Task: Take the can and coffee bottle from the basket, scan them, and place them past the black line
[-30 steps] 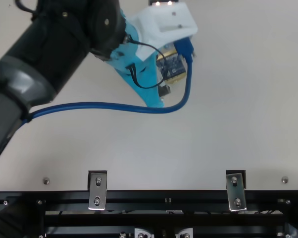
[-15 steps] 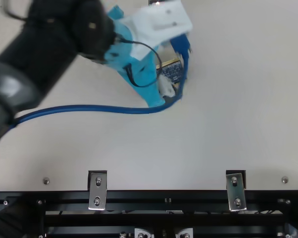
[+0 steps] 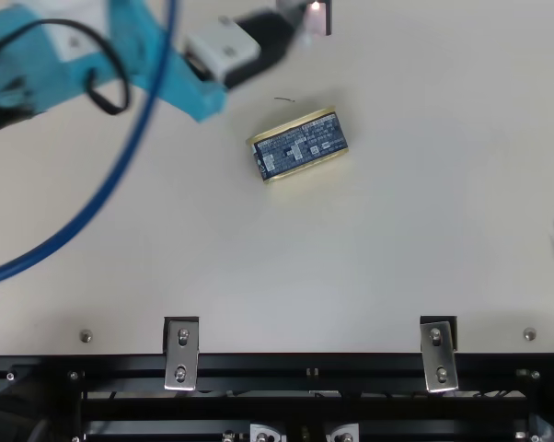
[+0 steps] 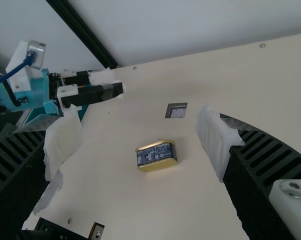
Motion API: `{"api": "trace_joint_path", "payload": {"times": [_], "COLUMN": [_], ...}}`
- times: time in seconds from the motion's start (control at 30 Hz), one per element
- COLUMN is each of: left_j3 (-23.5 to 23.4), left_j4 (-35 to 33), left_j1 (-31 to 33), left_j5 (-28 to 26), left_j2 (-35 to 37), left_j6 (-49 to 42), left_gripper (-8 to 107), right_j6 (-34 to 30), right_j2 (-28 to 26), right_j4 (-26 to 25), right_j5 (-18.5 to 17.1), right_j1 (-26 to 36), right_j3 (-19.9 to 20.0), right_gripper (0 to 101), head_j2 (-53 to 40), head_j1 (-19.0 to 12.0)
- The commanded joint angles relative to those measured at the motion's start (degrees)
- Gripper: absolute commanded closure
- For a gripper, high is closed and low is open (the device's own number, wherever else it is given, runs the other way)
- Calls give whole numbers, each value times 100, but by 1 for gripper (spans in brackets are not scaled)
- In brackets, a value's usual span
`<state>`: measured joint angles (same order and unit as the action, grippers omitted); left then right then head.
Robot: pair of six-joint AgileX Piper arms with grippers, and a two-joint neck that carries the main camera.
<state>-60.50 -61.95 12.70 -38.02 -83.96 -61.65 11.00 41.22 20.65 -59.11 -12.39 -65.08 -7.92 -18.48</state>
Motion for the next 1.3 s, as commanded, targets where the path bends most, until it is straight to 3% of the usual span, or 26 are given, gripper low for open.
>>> {"api": "trace_joint_path", "payload": {"times": [0.0, 0.17, 0.33, 0.57, 0.77, 0.9, 1.27], "left_j3": [391, 1017, 1625, 2439, 3124, 3559, 4638], "left_j4": [-842, -1599, -2182, -2742, -3012, -3054, -2614], "left_j1": [-131, -237, -250, -269, -454, -649, -994], "left_j5": [533, 1198, 1882, 2721, 3065, 3145, 3386], "left_j2": [364, 971, 1611, 2658, 3614, 4195, 5301], "left_j6": [-403, -1172, -1970, -2905, -3046, -2796, -1760], "left_gripper": [9, 9, 9, 9, 9, 9, 9], "right_j6": [-141, -300, -714, -1984, -3146, -3987, -5775], "right_j2": [896, 1986, 2989, 4130, 4813, 5161, 5740], "right_j4": [-115, -403, -489, -432, -659, -930, -1735], "right_j5": [190, 429, 378, -179, -780, -1079, -1079], "right_j1": [-520, -1277, -1721, -1934, -2037, -2220, -2955], "right_j3": [-204, -731, -1328, -2069, -2557, -2735, -2644], "right_gripper": [0, 0, 0, 0, 0, 0, 0], "head_j2": [91, 91, 91, 91, 91, 91, 91], "head_j1": [-12, -12, -12, -12, -12, -12, -12]}}
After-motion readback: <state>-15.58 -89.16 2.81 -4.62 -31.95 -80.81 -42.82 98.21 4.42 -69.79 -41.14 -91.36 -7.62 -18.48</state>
